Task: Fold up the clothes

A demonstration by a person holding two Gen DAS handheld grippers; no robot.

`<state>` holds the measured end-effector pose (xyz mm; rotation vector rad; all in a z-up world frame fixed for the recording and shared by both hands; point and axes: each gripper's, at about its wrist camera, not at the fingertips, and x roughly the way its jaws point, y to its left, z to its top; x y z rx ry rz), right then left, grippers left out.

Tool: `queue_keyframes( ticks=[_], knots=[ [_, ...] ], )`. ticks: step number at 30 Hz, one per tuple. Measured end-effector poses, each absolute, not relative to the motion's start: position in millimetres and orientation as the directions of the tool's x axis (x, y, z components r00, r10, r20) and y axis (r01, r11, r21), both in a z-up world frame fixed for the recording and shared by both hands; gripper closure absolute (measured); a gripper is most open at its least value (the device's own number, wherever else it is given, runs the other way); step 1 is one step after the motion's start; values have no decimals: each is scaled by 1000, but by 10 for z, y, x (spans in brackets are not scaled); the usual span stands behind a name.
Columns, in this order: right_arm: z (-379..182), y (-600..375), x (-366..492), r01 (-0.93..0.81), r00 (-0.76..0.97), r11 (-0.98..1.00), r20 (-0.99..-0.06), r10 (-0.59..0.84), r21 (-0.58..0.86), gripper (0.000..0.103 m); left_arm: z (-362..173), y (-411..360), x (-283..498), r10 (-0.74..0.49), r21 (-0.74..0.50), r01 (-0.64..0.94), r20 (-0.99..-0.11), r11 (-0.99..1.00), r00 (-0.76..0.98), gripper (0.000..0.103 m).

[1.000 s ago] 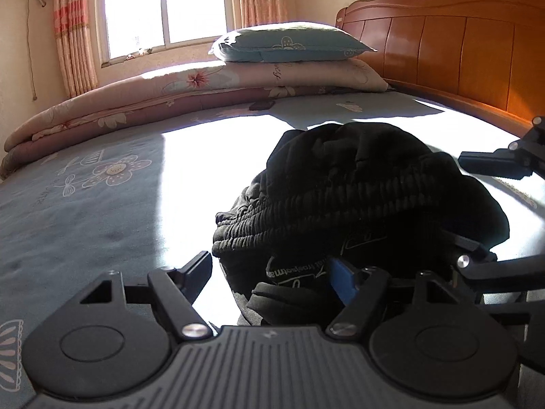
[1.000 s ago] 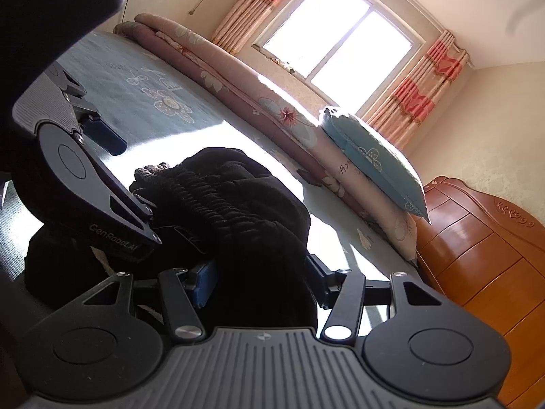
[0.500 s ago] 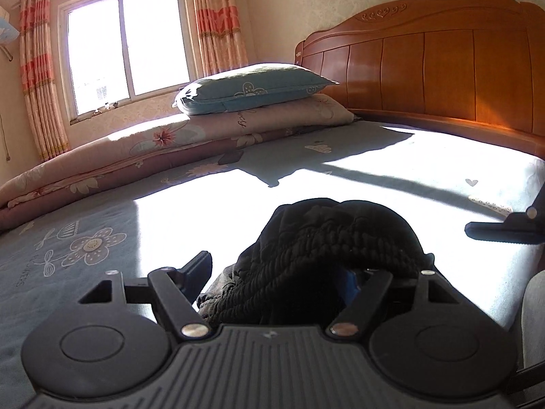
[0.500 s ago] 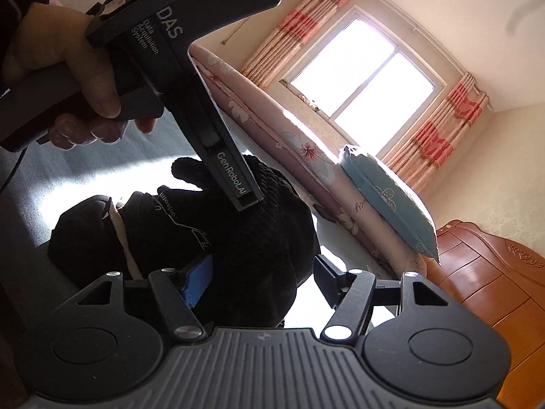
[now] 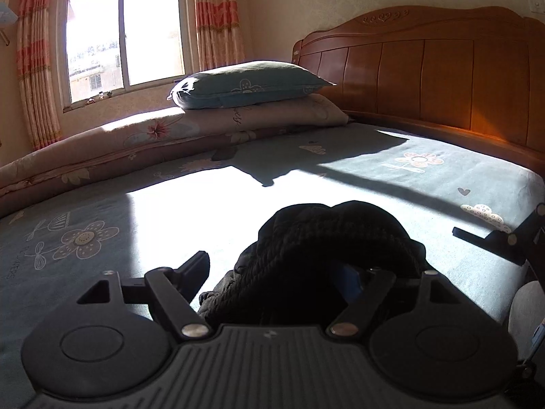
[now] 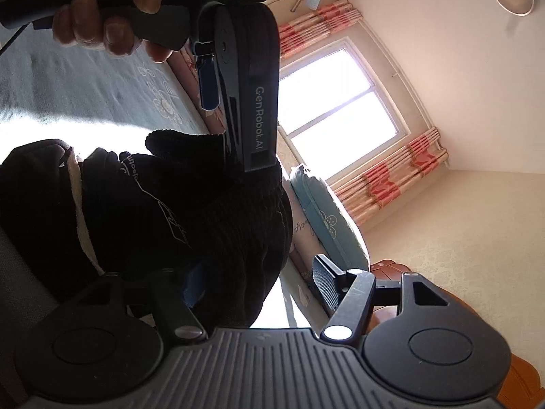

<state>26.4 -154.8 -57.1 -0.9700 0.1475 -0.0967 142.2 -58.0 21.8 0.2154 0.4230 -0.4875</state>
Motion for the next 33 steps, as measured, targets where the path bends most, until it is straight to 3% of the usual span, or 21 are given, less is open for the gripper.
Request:
queue_keyframes(
  ticks=[7, 12, 24, 28, 29, 31, 33],
  knots=[
    [-319, -1569, 135, 68, 989, 602, -25, -144, -796, 33, -33, -567, 1213, -412, 170, 543, -481, 822, 774, 23],
    [-219, -1597, 47, 14, 990, 652, -81, -115, -758, 33, -46, -781, 1211, -444, 245, 586, -452, 772, 774, 23],
    [-418, -1589, 21, -112, 981, 619, -185, -55, -777, 34, 269, -763, 969, -513, 299, 613, -352, 731, 783, 23],
    [-538, -1490, 376, -71, 972, 634, -196, -128, -770, 35, 307, -747, 979, -512, 275, 615, -363, 739, 778, 23],
    [-571, -1480, 427, -60, 970, 644, -196, -142, -763, 38, 311, -736, 969, -513, 266, 613, -359, 744, 779, 23],
    [-548, -1489, 507, -62, 959, 661, -228, -167, -748, 63, 310, -671, 928, -517, 256, 606, -339, 753, 786, 23],
    [-498, -1529, 534, -74, 949, 687, -262, -174, -723, 75, 291, -580, 889, -508, 259, 589, -318, 766, 801, 23]
  ],
)
